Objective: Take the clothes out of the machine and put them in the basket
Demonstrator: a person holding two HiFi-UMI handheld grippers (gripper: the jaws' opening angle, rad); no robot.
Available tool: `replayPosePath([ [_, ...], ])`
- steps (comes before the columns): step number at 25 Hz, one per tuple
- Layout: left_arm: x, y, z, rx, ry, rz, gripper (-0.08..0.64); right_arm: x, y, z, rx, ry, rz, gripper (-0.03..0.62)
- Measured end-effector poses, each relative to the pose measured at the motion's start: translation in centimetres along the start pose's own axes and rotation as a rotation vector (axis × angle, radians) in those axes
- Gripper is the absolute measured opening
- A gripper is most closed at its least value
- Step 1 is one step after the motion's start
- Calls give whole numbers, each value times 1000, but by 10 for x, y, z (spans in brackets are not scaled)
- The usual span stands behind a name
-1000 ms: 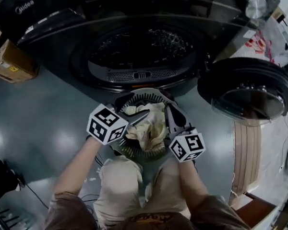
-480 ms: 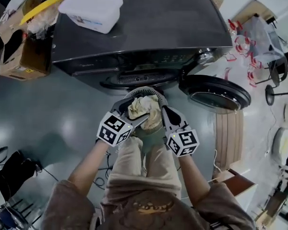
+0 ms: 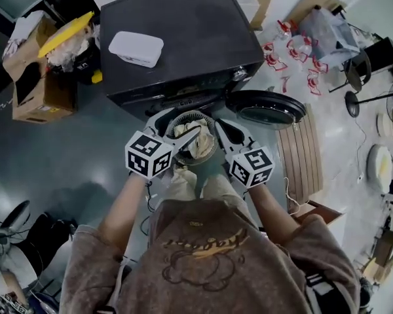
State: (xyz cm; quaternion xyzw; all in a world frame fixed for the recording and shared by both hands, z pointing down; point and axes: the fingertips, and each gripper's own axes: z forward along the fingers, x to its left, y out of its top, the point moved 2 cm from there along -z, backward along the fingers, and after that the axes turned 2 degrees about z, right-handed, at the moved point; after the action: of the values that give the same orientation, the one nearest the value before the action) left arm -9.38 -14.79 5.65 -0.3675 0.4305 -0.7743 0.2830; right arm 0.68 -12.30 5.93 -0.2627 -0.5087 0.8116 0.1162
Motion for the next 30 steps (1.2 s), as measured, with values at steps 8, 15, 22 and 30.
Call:
replayPosePath([
  [8, -8, 86, -42, -149, 0, 86, 345, 21, 82, -21, -94, 2, -79, -5],
  [15, -10, 111, -55, -252, 85, 119, 278, 11, 113, -34, -141, 14, -94, -5],
  [22, -9, 106, -45, -299, 157, 88, 53, -17, 126, -37, -151, 73, -150, -5],
  [30, -9, 90, -34, -329, 199, 73, 6, -32, 102, -27, -133, 112, -163, -5],
])
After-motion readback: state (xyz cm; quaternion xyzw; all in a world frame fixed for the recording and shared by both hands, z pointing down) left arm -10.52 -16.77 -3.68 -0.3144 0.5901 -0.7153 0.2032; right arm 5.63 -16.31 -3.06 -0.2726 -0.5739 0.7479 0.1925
